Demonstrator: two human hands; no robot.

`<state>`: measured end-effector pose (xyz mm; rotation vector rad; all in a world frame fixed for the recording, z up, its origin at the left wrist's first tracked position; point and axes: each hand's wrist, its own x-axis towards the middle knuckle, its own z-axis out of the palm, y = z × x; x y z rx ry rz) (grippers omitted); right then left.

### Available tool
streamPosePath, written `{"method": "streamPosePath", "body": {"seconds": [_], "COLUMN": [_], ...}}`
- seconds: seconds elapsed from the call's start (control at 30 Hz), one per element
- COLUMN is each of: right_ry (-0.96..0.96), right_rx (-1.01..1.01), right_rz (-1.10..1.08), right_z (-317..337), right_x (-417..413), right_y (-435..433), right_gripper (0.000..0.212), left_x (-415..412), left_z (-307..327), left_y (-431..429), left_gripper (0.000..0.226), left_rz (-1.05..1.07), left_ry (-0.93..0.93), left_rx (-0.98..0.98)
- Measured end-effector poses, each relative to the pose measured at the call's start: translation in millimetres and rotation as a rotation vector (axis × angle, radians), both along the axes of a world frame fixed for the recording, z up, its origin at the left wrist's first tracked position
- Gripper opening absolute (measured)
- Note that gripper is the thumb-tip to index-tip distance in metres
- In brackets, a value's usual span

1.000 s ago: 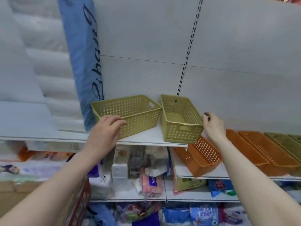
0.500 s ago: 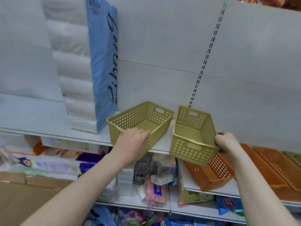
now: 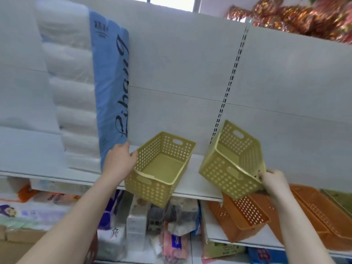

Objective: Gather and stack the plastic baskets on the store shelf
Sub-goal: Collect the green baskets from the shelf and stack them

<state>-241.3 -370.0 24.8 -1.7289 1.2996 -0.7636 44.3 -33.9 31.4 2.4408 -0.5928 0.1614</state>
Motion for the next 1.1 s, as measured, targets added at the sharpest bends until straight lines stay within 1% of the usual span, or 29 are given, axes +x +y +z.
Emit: {"method": "streamPosePath", "body": {"seconds": [0.07, 0.13, 0.2, 0.27, 0.33, 0.4, 0.47, 0.53, 0.6, 0.67, 0.77, 0.8, 0.87, 0.93, 1.0, 1.1], "right_ry": [-0.090, -0.171, -0.227, -0.280, -0.289, -0.237, -0.136, 0.015, 0.164, 0.233, 0.276, 0.248, 0.140, 0.080, 0.059, 0.048], "right_rx": [-0.066, -0.087, -0.045, 0.002, 0.037, 0.053, 0.021, -0.067, -0.146, -0.189, -0.221, -0.205, -0.133, -0.105, -0.138, -0.223], "right_rz": [-0.006, 0.030, 0.089, 0.170, 0.260, 0.325, 0.359, 0.372, 0.384, 0.390, 0.409, 0.421, 0.460, 0.486, 0.464, 0.349], "right_z": [35.5, 53.9, 70.9, 81.7, 84.3, 77.8, 68.5, 59.4, 50.2, 44.8, 36.6, 33.8, 24.7, 15.6, 4.5, -14.3], "right_x": [5.8, 14.8, 29.8, 47.8, 64.2, 75.2, 80.2, 79.7, 78.3, 76.1, 71.5, 68.4, 59.8, 48.8, 34.0, -1.6], "right_y": [34.5, 49.4, 69.6, 90.3, 108.8, 120.7, 128.7, 134.1, 136.1, 139.3, 143.2, 144.4, 146.9, 152.1, 156.5, 162.3], "right_gripper": [0.027, 0.023, 0.015, 0.020, 0.021, 0.022, 0.026, 0.026, 0.020, 0.016, 0.005, 0.009, 0.027, 0.038, 0.037, 0.032], "left_x": [0.6, -6.0, -19.9, -35.6, -50.6, -60.3, -68.6, -73.4, -77.1, -81.0, -89.2, -93.0, -105.1, -118.6, -129.8, -142.0], "left_z": [3.0, 3.1, 1.4, -1.7, -6.0, -10.6, -12.7, -16.2, -19.4, -22.4, -30.6, -33.9, -38.5, -42.7, -50.9, -69.8], "left_y": [1.6, 3.1, 1.5, -1.3, -1.4, 0.2, 5.1, 10.0, 13.7, 16.7, 21.4, 23.2, 26.8, 30.5, 33.6, 35.1], "left_gripper": [0.029, 0.026, 0.025, 0.021, 0.019, 0.019, 0.022, 0.029, 0.037, 0.041, 0.043, 0.044, 0.044, 0.042, 0.042, 0.048], "left_rz": [-0.010, -0.046, -0.116, -0.205, -0.271, -0.310, -0.342, -0.395, -0.455, -0.488, -0.511, -0.516, -0.532, -0.546, -0.569, -0.652], "left_ry": [0.055, 0.137, 0.230, 0.349, 0.511, 0.639, 0.753, 0.830, 0.884, 0.891, 0.849, 0.834, 0.787, 0.717, 0.639, 0.486], "left_rx": [0.078, 0.084, 0.006, -0.119, -0.299, -0.455, -0.557, -0.597, -0.609, -0.609, -0.619, -0.630, -0.650, -0.672, -0.667, -0.508]}}
